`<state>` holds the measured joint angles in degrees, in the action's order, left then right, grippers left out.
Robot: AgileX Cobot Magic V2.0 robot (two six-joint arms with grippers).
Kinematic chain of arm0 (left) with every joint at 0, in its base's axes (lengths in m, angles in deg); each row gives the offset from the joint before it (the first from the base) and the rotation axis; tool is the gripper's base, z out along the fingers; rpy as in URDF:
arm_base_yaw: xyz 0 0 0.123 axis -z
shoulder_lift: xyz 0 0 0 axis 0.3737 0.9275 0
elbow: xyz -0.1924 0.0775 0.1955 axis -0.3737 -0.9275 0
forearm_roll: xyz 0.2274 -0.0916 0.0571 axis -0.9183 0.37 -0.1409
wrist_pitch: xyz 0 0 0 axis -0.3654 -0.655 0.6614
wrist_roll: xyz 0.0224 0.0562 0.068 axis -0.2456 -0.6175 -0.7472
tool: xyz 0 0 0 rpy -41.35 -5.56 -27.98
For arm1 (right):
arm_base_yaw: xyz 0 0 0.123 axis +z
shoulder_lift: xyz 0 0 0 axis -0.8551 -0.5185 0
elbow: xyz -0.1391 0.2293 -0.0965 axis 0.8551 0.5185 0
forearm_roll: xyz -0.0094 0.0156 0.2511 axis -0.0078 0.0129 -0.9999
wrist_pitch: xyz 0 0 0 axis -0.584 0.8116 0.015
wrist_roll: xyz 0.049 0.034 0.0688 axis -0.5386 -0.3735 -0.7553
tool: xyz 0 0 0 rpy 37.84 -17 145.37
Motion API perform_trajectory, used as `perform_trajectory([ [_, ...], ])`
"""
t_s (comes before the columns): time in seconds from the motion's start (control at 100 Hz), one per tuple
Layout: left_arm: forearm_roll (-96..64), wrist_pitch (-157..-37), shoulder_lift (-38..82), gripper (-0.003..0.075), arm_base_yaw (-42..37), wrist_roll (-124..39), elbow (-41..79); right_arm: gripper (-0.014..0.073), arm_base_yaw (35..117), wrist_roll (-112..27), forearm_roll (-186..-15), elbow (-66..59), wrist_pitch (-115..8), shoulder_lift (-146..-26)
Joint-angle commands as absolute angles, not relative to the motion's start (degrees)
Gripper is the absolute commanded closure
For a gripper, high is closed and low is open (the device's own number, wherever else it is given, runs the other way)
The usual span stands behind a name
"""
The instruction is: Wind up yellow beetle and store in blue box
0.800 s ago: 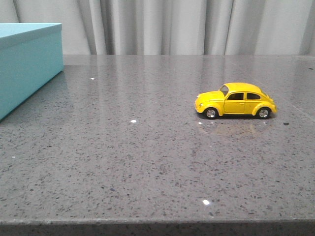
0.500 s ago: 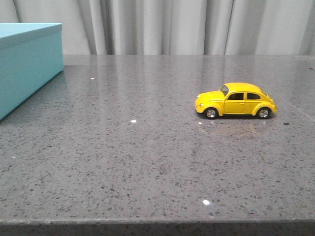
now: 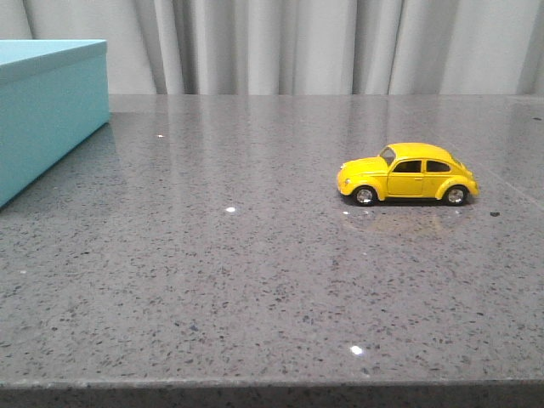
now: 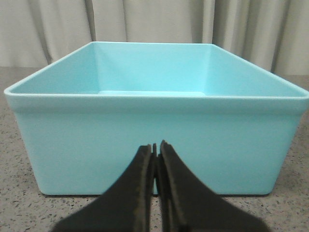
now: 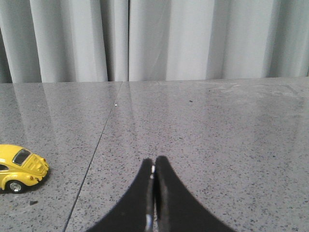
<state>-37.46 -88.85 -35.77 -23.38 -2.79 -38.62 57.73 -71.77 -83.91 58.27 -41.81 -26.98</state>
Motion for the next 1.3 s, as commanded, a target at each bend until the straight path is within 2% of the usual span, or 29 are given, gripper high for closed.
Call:
perform_trajectory([
  [0.0,-37.1,-84.1,-37.6,0.0739,-22.9,-2.3,-39.8,0.0661,57.4,-71.5,-83.3,57.3,-37.1,-25.7],
  [0.4,-32.8,-83.7,-37.1,0.0739,-22.9,-2.0,-35.3,0.0653,57.6,-71.7,-83.4,54.1,-40.0,-25.7],
  [0.47,-32.8,-83.8,-36.0,0.0738,-22.9,-2.0,-33.7,0.0621,57.6,-71.7,-83.4,52.8,-41.7,-25.7],
  [0.53,-32.8,-83.8,-34.9,0.0734,-22.9,-2.0,-32.3,0.0559,57.6,-71.7,-83.4,52.0,-42.8,-25.8],
  [0.63,-32.8,-83.8,-33.3,0.0666,-22.9,-2.0,-30.3,0.0418,57.6,-71.7,-83.4,50.8,-45.1,-25.8],
  [0.68,-32.8,-84.1,-32.7,0.0603,-22.9,-2.0,-29.3,0.0349,57.6,-71.7,-83.4,50.3,-46.0,-25.8],
  [0.74,-32.8,-84.1,-32.1,0.0491,-22.9,-2.0,-28.3,0.0277,57.6,-71.7,-83.4,49.5,-46.5,-25.8],
  [0.83,-32.9,-84.5,-31.1,0.0352,-22.9,-2.0,-26.9,0.0237,57.6,-71.7,-83.4,48.1,-47.5,-26.0],
  [0.9,-33.0,-85.6,-30.2,0.0292,-22.9,-2.1,-25.5,0.0237,57.6,-71.7,-83.4,46.4,-49.1,-26.7],
  [1.16,-33.4,-91.8,-24.0,0.0275,-22.9,-7.0,-18.6,0.0237,57.6,-71.7,-83.4,35.6,-63.5,-36.2],
  [1.29,-33.4,-94.3,-20.2,0.0275,-22.9,-7.0,-14.8,0.0237,57.6,-71.7,-83.4,31.0,-65.1,-42.3],
])
